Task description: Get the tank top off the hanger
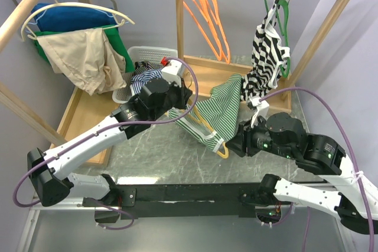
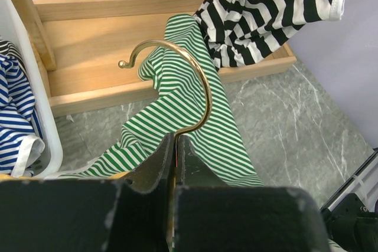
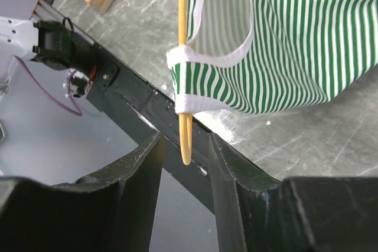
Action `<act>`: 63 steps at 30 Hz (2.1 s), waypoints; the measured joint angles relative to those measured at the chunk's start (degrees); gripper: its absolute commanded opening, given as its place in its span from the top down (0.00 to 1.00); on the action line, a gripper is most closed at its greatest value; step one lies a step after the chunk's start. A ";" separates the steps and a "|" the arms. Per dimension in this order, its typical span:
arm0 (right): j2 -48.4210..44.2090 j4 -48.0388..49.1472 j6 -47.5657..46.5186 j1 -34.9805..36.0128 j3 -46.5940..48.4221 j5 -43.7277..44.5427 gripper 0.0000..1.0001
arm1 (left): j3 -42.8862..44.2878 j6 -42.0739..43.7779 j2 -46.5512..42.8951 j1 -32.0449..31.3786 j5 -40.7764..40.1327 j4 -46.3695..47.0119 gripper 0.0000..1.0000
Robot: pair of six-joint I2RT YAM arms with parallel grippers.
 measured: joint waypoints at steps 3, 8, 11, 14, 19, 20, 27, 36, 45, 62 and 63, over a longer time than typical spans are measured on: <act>-0.20 -0.02 0.48 0.00 -1.53 -1.07 0.57 | 0.42 -0.04 0.13 0.00 -0.42 -0.39 0.99; 0.24 -0.09 0.63 0.00 -4.09 -2.36 0.63 | 1.25 -0.04 0.26 0.00 -0.72 -0.48 0.99; 0.48 0.22 0.57 0.00 -4.28 -2.62 0.71 | 1.29 -0.07 0.26 0.00 -0.76 -0.48 0.99; 0.55 0.90 0.48 0.00 -4.31 -2.78 0.98 | 1.29 -0.09 0.26 0.00 -0.74 -0.48 0.99; 0.55 1.51 0.20 0.00 -4.31 -3.10 1.00 | 1.29 -0.13 0.26 0.00 -0.83 -0.50 0.94; 0.55 1.51 0.22 0.00 -4.31 -2.97 1.00 | 1.29 -0.13 0.26 0.00 -0.83 -0.50 0.88; -0.31 0.55 1.66 0.00 -4.48 0.72 1.00 | 1.53 -0.39 0.26 0.04 -1.86 -0.50 0.23; -3.54 -0.96 3.74 0.00 -4.68 6.80 1.00 | 0.57 -1.84 -2.01 3.58 -4.00 -0.59 0.19; -4.57 -1.18 3.89 0.00 -4.66 6.80 1.00 | -3.72 -4.61 -3.93 4.87 -2.43 -0.59 0.42; -5.20 -1.22 3.65 0.00 -3.87 5.07 1.00 | -3.72 -7.02 4.04 4.87 3.78 1.99 0.48; -5.20 -1.22 3.65 0.00 -3.87 4.92 1.00 | -3.72 -6.95 4.28 4.87 3.78 2.16 0.56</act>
